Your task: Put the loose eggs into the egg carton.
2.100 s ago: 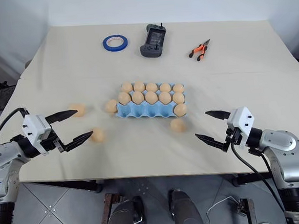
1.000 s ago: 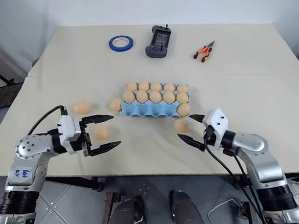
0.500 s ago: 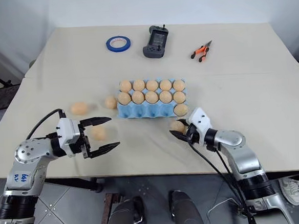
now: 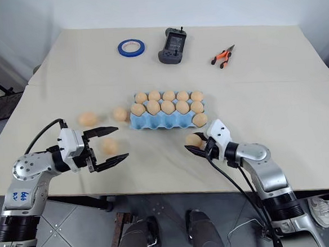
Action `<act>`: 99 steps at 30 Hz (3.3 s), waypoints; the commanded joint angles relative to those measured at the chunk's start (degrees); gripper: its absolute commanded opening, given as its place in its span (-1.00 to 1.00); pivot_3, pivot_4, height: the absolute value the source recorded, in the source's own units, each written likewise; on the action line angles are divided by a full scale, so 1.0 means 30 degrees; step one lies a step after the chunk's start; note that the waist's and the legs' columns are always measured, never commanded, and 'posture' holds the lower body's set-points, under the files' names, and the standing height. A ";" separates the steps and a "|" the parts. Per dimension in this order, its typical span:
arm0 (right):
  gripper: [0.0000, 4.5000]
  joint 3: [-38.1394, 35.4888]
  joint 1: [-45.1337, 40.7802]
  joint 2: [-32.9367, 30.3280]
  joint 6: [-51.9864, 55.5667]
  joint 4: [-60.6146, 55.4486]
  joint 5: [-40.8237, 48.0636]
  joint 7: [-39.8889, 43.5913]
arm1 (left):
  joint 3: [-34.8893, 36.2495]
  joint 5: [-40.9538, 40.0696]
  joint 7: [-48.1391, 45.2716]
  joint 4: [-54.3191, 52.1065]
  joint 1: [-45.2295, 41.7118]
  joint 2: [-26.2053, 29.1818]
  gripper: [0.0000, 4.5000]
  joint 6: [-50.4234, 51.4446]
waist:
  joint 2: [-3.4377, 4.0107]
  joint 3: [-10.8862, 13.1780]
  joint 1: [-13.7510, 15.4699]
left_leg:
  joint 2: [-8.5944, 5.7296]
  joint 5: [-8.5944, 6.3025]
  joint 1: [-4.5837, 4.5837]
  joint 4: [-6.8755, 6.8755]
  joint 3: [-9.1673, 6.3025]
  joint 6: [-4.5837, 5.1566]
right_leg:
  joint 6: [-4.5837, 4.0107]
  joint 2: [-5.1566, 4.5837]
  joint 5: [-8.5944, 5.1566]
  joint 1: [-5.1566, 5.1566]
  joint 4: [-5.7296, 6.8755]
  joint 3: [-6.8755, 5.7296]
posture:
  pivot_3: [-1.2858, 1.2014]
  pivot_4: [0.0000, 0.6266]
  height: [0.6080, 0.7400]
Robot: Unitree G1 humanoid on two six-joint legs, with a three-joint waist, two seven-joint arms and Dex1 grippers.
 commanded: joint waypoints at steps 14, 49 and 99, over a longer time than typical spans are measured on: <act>-0.21 0.0319 -0.5536 0.2173 -0.1995 0.4844 -0.1776 -0.1477 | 0.2032 -0.0141 0.2062 -0.1110 0.1589 -0.0142 1.00 -0.0042 | 0.0003 0.0001 -0.0024 | -0.0006 0.0002 -0.0006 -0.0037 0.0001 -0.0008 | 0.0004 -0.0018 0.0004 -0.0022 0.0004 -0.0005 | 0.03 -0.52 1.00; 0.98 -0.5318 0.4344 -0.3423 -0.3684 -0.4424 0.5792 0.6798 | 0.6784 -0.0897 0.4734 -0.3650 0.8477 -0.0433 1.00 0.3007 | 0.0002 0.0002 -0.0014 | -0.0001 -0.0041 0.0010 -0.0058 -0.0012 -0.0011 | -0.0195 -0.0008 -0.0108 0.0006 -0.0096 0.0024 | 0.03 -0.52 1.00; 1.00 -0.3586 0.4707 0.0738 -0.8006 -0.0697 0.4115 0.4902 | -0.0778 0.0583 0.4318 0.0624 -0.2855 -0.4121 -0.23 0.3029 | -0.0001 -0.0008 0.0261 | -0.0013 -0.0030 0.0015 0.0029 -0.0026 -0.0001 | 0.0098 -0.0002 0.0059 0.0040 -0.0007 -0.0015 | 0.03 -0.52 1.00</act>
